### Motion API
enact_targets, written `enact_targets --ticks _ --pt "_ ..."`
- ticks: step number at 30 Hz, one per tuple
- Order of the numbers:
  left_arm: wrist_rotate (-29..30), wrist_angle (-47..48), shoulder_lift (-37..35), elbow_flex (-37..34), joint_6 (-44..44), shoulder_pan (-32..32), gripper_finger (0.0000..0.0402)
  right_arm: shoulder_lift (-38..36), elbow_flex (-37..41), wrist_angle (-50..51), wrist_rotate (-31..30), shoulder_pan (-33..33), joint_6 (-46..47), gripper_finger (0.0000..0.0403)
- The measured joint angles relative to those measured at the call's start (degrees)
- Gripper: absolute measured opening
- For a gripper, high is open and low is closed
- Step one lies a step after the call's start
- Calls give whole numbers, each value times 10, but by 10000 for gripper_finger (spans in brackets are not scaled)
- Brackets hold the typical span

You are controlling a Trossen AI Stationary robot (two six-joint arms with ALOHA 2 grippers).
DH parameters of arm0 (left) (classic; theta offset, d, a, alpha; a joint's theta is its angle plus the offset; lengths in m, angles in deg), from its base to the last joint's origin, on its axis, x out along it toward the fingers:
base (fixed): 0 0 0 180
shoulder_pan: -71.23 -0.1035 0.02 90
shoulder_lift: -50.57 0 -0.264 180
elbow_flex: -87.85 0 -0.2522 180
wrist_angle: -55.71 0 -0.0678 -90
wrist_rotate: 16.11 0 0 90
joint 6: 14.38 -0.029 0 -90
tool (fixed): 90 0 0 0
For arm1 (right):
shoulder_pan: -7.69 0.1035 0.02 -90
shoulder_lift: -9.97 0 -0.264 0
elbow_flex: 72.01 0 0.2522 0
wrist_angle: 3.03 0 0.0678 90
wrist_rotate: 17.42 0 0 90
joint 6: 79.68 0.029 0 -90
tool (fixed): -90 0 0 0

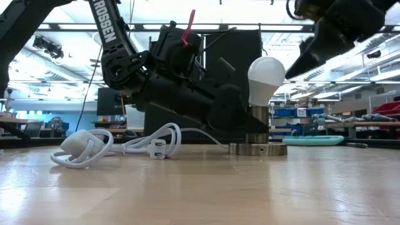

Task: Screw lightbulb
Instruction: Insert the lightbulb into the lamp socket

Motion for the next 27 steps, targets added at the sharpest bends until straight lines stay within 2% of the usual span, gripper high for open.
enact_targets --ticks 7,12,17,27 --pt "1 0 0 0 8 0 190 8 -20 52 37 -19 -38 328" --pt "1 0 0 0 9 0 190 74 -37 58 49 -26 -68 354" --pt "1 0 0 0 15 0 190 146 -108 118 -7 -26 -98 358" --pt "1 1 0 0 25 0 190 177 -181 131 -5 -30 -140 353"
